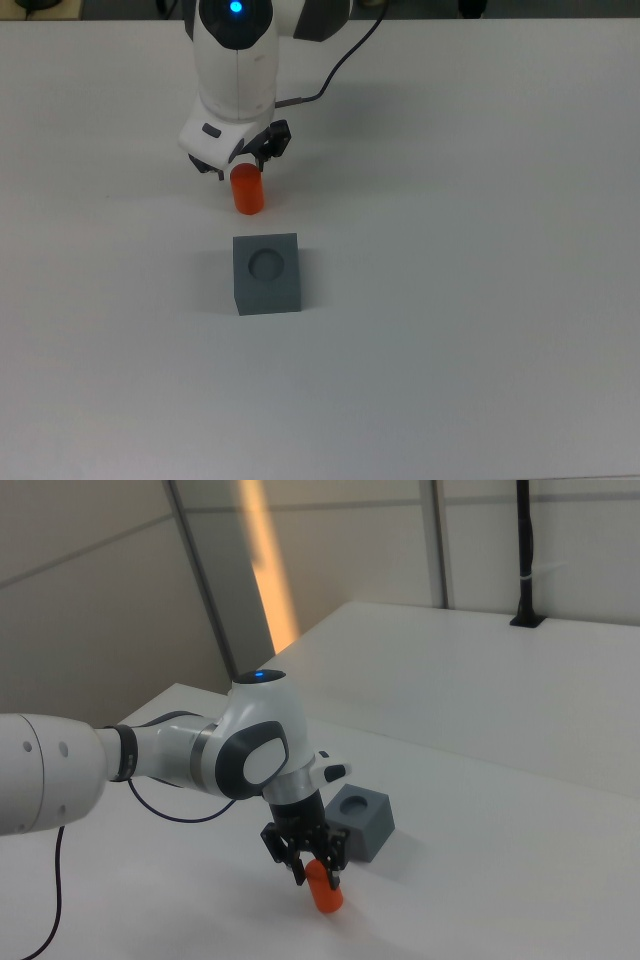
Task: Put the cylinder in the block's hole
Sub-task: 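Close the gripper on the orange cylinder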
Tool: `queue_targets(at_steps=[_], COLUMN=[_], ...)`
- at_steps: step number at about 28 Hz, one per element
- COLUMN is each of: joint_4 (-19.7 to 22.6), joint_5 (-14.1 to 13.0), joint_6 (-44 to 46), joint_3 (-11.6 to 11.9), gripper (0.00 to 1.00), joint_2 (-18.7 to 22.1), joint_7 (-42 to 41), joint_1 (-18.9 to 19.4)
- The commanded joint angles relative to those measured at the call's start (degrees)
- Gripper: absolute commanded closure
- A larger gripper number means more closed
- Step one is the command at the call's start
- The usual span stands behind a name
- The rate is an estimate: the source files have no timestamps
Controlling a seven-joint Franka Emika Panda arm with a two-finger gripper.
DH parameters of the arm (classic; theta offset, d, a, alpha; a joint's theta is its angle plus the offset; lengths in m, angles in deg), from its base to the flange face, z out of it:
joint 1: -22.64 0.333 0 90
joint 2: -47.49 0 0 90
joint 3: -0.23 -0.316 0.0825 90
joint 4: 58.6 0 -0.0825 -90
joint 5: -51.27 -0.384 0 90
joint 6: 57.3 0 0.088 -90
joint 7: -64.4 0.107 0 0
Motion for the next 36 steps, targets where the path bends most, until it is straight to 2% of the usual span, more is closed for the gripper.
queue_targets(at_steps=[1, 6, 8, 9, 10, 11, 12, 30, 32, 34, 36], joint_4=[-0.2, -0.2, -0.2, -0.3, -0.3, -0.3, -0.3, -2.7, -2.9, -3.3, -3.9], joint_5=[1.1, 1.1, 1.1, 1.1, 1.1, 1.2, 1.3, 1.3, 1.2, 1.2, 1.2], joint_6=[-1.4, -1.5, -1.5, -1.5, -1.5, -1.5, -1.5, -1.5, -1.6, -1.5, -1.5], joint_3=[-0.5, -0.9, -1.0, -1.0, -0.9, -0.9, -0.9, -0.9, -0.9, -0.9, -0.9], gripper=[0.89, 0.96, 0.93, 0.79, 0.51, 0.17, 0.00, 0.00, 0.10, 0.12, 0.20], joint_2=[-1.0, -1.1, -1.1, -1.1, -1.1, -1.1, -1.1, -2.4, -2.8, -3.0, -3.1], joint_7=[-0.2, -0.1, -0.2, -0.3, -0.4, -0.4, -0.4, -0.3, -0.3, -0.3, -0.2], joint_1=[0.1, 0.1, 0.1, 0.1, 0.1, 0.1, 0.1, 0.0, 0.0, 0.0, 0.0])
